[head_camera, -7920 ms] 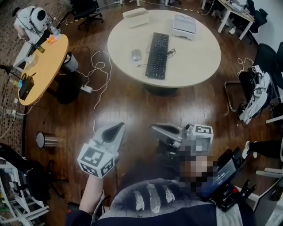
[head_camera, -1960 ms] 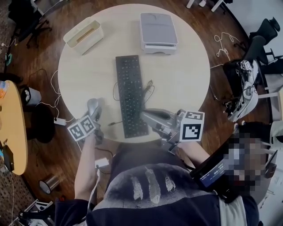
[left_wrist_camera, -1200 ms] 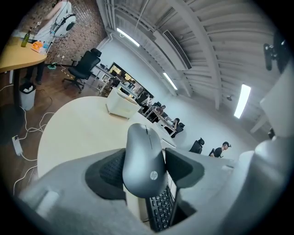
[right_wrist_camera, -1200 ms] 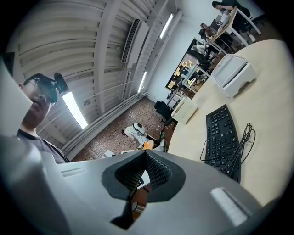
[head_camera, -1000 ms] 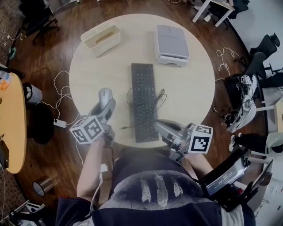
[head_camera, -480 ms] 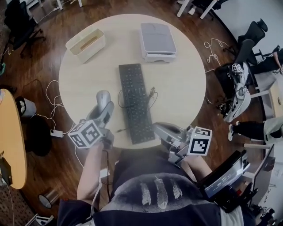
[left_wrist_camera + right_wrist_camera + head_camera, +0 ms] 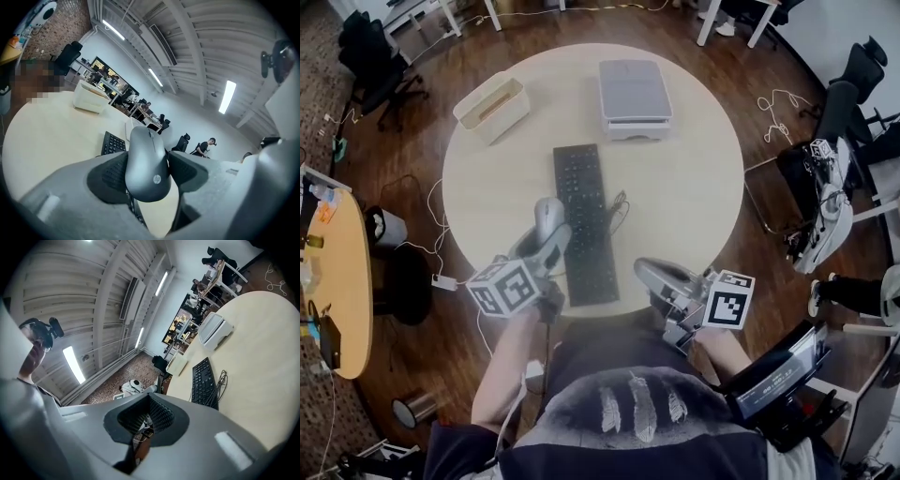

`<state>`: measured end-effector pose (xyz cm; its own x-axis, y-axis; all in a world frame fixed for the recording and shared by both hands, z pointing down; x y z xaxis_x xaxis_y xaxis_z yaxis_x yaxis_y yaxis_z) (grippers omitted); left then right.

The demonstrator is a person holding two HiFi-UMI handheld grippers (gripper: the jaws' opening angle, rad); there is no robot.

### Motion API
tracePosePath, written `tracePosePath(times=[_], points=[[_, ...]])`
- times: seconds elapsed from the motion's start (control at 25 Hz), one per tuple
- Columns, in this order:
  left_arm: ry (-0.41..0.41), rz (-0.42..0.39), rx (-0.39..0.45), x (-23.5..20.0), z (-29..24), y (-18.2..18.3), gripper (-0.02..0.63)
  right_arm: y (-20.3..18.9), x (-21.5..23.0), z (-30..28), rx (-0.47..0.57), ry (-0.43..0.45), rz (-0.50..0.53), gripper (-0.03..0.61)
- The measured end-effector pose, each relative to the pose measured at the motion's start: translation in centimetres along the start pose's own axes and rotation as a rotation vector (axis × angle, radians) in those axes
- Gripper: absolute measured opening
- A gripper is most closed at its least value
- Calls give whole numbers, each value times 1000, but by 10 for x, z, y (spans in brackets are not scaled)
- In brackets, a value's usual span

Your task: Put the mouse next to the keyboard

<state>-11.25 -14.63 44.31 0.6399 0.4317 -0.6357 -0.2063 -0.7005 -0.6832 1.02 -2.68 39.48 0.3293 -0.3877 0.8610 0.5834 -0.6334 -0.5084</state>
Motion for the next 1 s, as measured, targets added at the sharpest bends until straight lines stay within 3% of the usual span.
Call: tracePosePath(times=[0.48,0.76,1.0], points=[[92,-71,43,83,-9,-46,267,11,17,101,-25,92,-51,-2],[142,-56,62,90,0,-56,267,19,23,119,-36,108,-50,-2],[126,-58,48,88,-2,-63,267,22,22,107,-29,141,-61,-2]])
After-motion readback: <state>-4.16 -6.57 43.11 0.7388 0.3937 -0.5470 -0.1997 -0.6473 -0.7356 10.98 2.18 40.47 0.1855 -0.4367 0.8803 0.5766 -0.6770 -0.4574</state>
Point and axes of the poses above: the fingertips, and each gripper's own axes: z backward along the fingers, x to its right, y out of its top, the point moved 1 cm from there along z, backward along the fingers, and after that the axes turned 5 degrees about y, right-handed, at the moved point
